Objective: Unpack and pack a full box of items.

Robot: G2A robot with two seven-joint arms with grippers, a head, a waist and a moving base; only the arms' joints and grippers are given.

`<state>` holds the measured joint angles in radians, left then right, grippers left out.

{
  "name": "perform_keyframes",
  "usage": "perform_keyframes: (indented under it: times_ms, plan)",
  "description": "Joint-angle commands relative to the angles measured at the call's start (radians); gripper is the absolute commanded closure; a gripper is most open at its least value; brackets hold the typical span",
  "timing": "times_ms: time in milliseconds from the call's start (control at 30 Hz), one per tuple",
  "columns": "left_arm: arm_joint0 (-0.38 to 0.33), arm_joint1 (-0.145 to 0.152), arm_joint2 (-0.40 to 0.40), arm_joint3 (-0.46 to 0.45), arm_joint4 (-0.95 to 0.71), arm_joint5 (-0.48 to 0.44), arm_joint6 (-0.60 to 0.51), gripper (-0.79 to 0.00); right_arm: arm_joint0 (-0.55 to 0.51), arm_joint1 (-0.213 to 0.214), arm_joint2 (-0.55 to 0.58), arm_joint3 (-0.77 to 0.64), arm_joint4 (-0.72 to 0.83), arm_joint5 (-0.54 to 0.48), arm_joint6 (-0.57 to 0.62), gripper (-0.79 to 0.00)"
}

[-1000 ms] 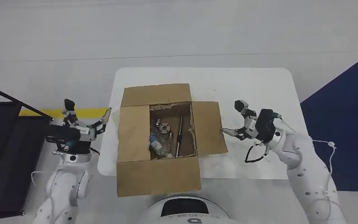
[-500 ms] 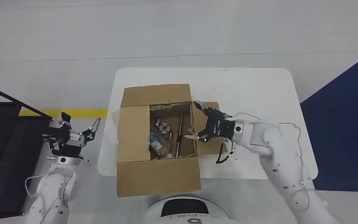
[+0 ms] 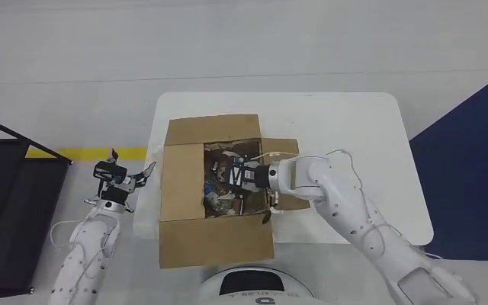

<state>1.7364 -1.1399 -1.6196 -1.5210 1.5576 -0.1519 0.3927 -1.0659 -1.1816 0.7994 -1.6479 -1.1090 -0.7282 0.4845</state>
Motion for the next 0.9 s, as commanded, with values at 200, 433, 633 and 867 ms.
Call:
perform_keyframes:
  times_ms: [200, 433, 633, 867]
  plan:
    - [-0.052, -0.007, 0.077, 0.029, 0.082, 0.018, -0.031, -0.785, 0.105, -0.050, -0.109, 0.131, 0.067, 0.106, 0.118, -0.785]
    - [-0.067, -0.011, 0.109, 0.042, 0.112, 0.027, -0.031, -0.785, 0.160, -0.086, -0.180, 0.211, 0.064, 0.157, 0.194, -0.785]
    - [-0.073, -0.015, 0.143, 0.035, 0.135, 0.036, -0.031, -0.785, 0.187, -0.106, -0.204, 0.240, 0.095, 0.133, 0.173, -0.785]
    - [-0.077, -0.018, 0.159, 0.037, 0.134, 0.044, -0.023, -0.785, 0.170, -0.091, -0.134, 0.218, 0.163, 0.039, 0.062, -0.637]
